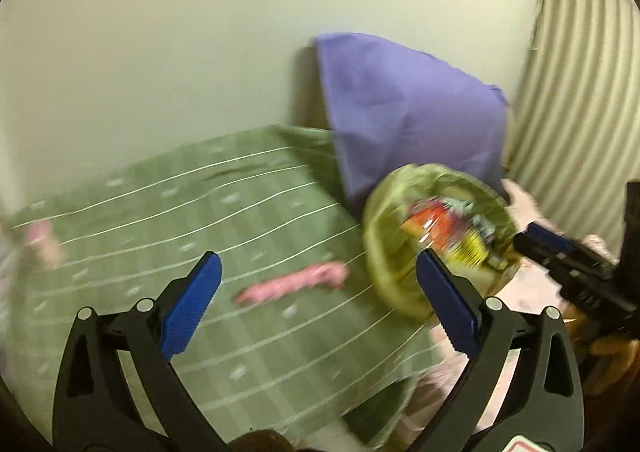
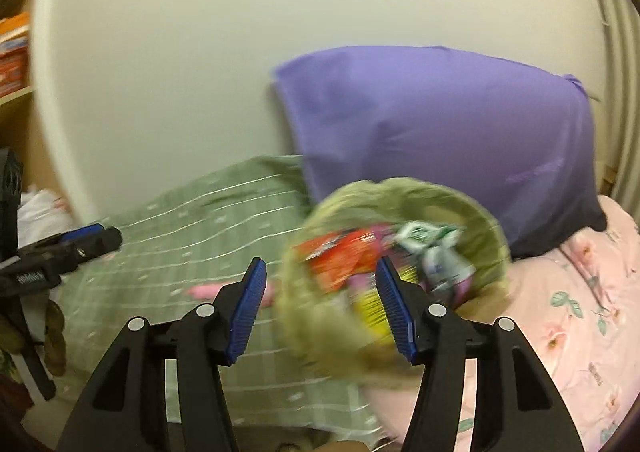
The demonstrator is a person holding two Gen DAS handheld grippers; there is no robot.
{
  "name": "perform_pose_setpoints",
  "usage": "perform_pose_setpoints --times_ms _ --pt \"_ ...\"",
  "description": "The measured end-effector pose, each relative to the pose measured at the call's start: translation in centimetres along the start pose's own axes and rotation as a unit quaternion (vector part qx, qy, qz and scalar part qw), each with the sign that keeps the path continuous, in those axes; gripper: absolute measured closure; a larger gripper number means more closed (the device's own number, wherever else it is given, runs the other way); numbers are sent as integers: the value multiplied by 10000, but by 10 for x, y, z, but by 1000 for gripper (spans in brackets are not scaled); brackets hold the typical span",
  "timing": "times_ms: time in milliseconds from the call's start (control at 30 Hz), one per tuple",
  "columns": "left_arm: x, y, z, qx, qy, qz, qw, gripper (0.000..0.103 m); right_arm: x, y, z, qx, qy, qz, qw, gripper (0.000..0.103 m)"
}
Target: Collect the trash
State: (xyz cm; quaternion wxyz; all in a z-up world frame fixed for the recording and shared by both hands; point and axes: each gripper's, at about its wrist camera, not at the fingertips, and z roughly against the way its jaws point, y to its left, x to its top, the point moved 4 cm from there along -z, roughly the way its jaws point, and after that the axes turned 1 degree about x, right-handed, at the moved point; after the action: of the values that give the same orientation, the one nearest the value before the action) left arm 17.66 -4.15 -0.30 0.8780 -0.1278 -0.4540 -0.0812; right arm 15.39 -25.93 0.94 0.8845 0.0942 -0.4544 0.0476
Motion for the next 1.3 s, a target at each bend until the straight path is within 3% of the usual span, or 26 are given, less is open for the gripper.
perform_pose_setpoints --times_ms 200,367,733,1300 --pt "-46 23 63 1017 -114 209 9945 10 -27 56 24 577 149 268 9979 49" --pt "-71 35 115 1755 -389 359 9831 10 -50 90 42 758 221 540 9954 49" --pt "-91 40 163 1900 -581 467 9790 10 -64 125 72 967 75 707 9928 49" --pt "-93 36 178 1915 -659 477 9781 10 -64 130 84 1007 -23 765 9920 49"
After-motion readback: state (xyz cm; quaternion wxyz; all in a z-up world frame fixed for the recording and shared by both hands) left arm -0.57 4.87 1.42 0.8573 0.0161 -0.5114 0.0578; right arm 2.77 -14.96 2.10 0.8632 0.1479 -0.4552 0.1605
